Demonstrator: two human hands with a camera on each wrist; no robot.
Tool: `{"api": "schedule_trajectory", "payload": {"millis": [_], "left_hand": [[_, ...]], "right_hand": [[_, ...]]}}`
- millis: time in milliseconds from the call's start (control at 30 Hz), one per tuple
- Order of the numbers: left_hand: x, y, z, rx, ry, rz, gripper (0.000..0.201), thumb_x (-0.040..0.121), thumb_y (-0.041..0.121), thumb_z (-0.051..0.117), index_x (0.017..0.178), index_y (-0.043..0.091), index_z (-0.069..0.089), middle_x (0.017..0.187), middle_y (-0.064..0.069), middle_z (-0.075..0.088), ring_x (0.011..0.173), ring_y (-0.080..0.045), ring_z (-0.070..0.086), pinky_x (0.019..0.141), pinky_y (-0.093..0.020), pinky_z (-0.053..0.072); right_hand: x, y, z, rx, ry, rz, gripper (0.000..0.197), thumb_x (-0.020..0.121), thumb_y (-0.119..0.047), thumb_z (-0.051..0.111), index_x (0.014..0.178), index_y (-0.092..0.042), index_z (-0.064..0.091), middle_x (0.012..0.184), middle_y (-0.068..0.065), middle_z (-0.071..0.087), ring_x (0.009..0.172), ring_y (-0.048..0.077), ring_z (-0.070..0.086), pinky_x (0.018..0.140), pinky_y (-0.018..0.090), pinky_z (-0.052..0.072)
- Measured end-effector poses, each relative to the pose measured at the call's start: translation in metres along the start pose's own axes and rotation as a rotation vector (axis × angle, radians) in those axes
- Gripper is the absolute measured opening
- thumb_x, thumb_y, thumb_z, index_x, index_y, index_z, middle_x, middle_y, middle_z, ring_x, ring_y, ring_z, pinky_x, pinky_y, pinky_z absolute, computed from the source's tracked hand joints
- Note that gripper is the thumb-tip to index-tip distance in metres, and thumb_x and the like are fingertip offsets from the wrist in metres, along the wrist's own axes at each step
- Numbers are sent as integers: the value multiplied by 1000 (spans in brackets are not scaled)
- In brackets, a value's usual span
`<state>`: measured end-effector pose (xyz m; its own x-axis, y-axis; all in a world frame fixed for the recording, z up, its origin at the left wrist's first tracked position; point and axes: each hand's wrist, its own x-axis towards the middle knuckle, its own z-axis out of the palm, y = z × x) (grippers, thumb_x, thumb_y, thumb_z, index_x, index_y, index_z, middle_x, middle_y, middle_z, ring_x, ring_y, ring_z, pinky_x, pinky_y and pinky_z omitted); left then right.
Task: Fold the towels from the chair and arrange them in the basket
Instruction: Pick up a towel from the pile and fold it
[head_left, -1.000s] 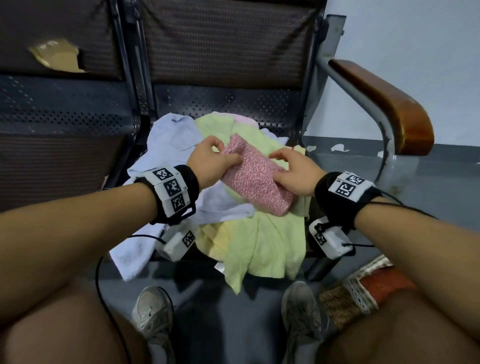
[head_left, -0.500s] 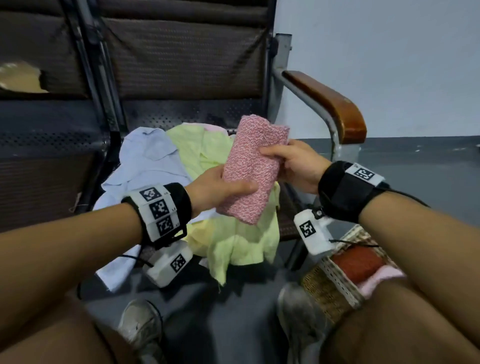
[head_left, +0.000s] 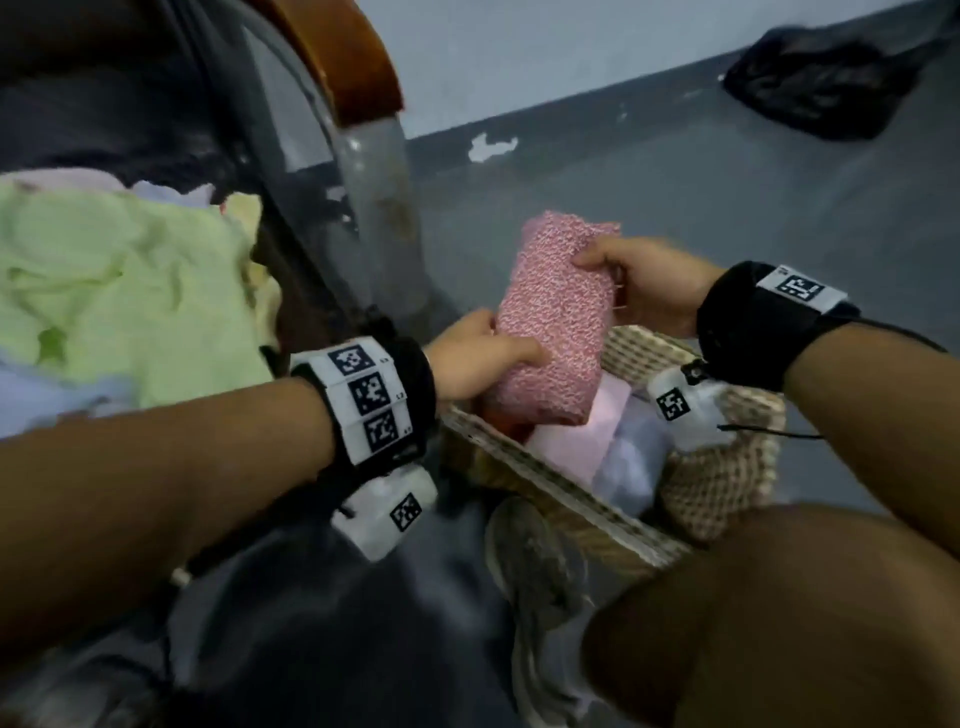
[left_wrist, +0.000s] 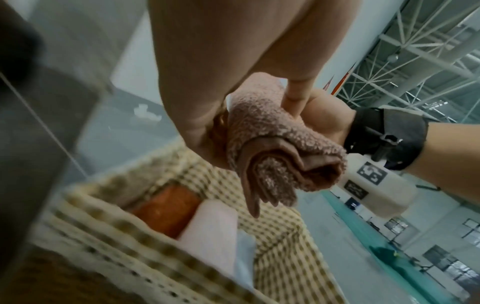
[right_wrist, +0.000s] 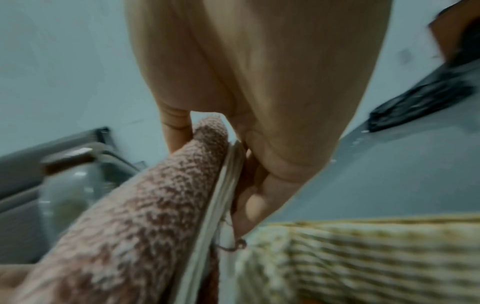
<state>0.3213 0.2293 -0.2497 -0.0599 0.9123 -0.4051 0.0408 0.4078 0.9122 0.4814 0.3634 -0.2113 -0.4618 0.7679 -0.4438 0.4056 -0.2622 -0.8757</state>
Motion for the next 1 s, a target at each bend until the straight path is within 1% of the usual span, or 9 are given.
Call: {"api": "schedule_trajectory", "payload": {"millis": [167, 267, 367, 433, 533, 667, 800, 933, 1000], "left_hand": [[57, -39, 97, 123, -58, -167, 27, 77, 26, 77, 95, 8, 65, 95, -5, 70, 82, -19, 68, 76, -31, 59], [81, -58, 139, 317, -197, -309, 41, 83, 32, 69, 110, 2, 62, 109, -10, 67, 94, -28, 67, 83, -36, 57], [96, -73, 168, 530, -279, -336, 38, 93, 32, 61, 121, 7, 55, 122, -13, 59, 111, -33, 59, 90, -34, 50], [103, -83, 180, 636, -240, -360, 45, 97, 30, 57, 132, 3, 52, 131, -16, 57, 117, -34, 57, 96, -35, 48], [112, -95, 187, 681, -168, -383, 40, 98, 26, 56, 130, 2, 57, 131, -16, 60, 118, -32, 57, 93, -33, 47], [115, -98, 187, 595, -140, -430, 37, 93, 29, 61, 121, 4, 61, 109, -12, 63, 95, -29, 59, 81, -34, 49], [108, -88, 175, 547, -176, -411, 43, 88, 34, 62, 119, 5, 60, 112, -18, 65, 102, -38, 63, 92, -41, 54], [97, -52, 141, 420, -266, -301, 33, 92, 23, 59, 116, 1, 65, 116, -16, 68, 105, -32, 67, 84, -36, 55], [83, -28, 112, 468, -224, -185, 26, 93, 23, 58, 108, 4, 69, 108, -10, 71, 96, -26, 70, 73, -31, 54]], "right_hand": [[1, 109, -69, 50, 258, 322, 9, 80, -17, 56, 79, -23, 49, 70, 2, 42, 58, 16, 43, 54, 22, 40], [7, 161, -85, 94, 286, 523, 11, 78, -10, 45, 74, -20, 43, 67, 4, 41, 58, 19, 43, 59, 24, 40], [15, 198, -95, 149, 316, 616, 15, 87, -7, 45, 97, -9, 55, 88, 14, 61, 78, 31, 60, 65, 37, 55], [19, 217, -99, 145, 342, 645, 25, 93, -9, 51, 117, -6, 57, 113, 20, 63, 102, 37, 64, 87, 53, 56], [26, 234, -95, 142, 363, 631, 21, 94, -10, 61, 114, -10, 60, 123, 17, 63, 109, 37, 63, 96, 55, 52], [31, 237, -90, 26, 313, 630, 32, 93, -17, 64, 123, -7, 59, 121, 16, 66, 104, 33, 67, 95, 51, 55], [27, 210, -95, -265, 304, 545, 43, 90, -27, 67, 127, -8, 59, 113, 11, 66, 87, 24, 65, 68, 30, 54], [18, 152, -85, -707, 213, 345, 24, 90, -32, 64, 105, -15, 69, 99, 5, 63, 99, 26, 60, 78, 28, 43], [16, 115, -69, -856, 100, 228, 18, 89, -32, 64, 98, -17, 69, 94, 3, 64, 98, 24, 61, 84, 30, 49]]}}
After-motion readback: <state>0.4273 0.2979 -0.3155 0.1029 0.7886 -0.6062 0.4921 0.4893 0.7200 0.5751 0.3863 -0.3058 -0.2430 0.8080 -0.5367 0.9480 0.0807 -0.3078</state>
